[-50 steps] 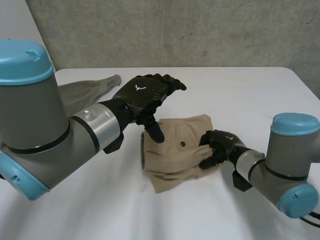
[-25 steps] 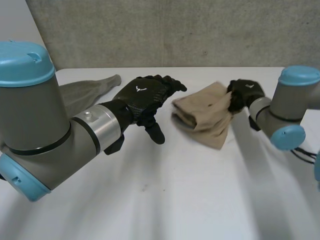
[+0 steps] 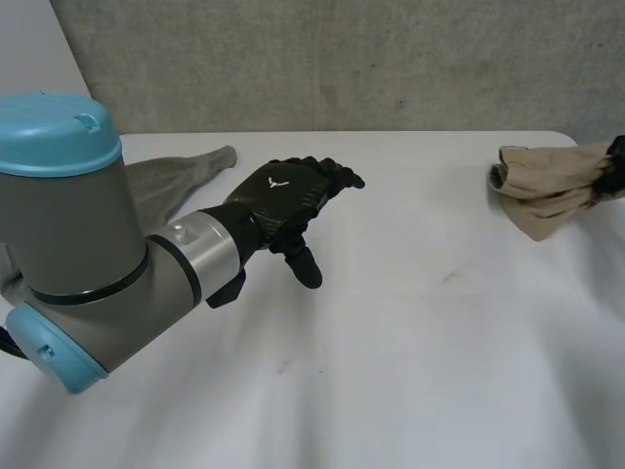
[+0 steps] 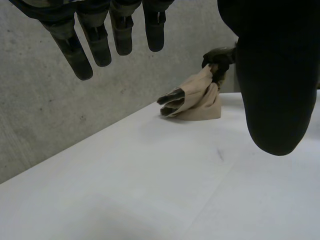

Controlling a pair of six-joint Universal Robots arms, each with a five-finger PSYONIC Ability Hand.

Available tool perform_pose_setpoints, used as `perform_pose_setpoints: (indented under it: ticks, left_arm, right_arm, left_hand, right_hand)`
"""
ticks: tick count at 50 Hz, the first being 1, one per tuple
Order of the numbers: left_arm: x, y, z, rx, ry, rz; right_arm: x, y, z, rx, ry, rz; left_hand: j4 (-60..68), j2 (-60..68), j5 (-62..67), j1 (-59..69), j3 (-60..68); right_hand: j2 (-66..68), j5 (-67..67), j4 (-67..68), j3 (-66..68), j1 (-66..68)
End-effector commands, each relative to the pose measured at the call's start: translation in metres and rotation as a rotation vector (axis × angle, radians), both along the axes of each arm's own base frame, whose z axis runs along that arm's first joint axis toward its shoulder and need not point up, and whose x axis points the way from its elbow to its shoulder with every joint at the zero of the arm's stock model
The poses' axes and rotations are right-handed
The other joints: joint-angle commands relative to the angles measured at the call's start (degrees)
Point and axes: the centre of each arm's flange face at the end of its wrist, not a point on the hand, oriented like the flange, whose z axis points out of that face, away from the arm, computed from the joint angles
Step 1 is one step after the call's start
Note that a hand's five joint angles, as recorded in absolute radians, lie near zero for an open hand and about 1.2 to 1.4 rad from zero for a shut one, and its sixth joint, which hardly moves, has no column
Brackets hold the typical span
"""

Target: Fold the laundry.

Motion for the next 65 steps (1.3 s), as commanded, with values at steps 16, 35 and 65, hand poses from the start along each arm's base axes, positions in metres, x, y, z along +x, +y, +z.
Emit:
perform_pose_setpoints:
  ticks: [16,35,65]
  left_arm:
    - [-0.001,0.003,-0.002,0.009,-0.003,-0.006]
    - [0.028,-0.007,0.036,-0.089,0.042,0.106]
    - [0.236,-0.241,-0.077,-0.29,-0.413,0.651]
  right_arm:
    - [-0.089,0.0,0.002,0.061,0.34,-0.247]
    - [-0.02,0.064,0.105,0.199,0.762,-0.087]
    - [0.232,0.315,0.106,0.057,0.387,0.779]
  left_hand:
    - [-0.4,-0.5,-0.4,-1.0,-0.8]
    - [-1.7,-1.9,-1.7,-2.3,-2.2]
    - [-2.2,-2.4,-2.2,-2.8,-2.7]
  right_hand:
    - [-56.2,-53.4,-58.2,-52.8,-43.2]
    - [-56.2,-53.4,-58.2,-52.8,-43.2]
    - [-56.2,-53.4,-58.2,-52.8,-43.2]
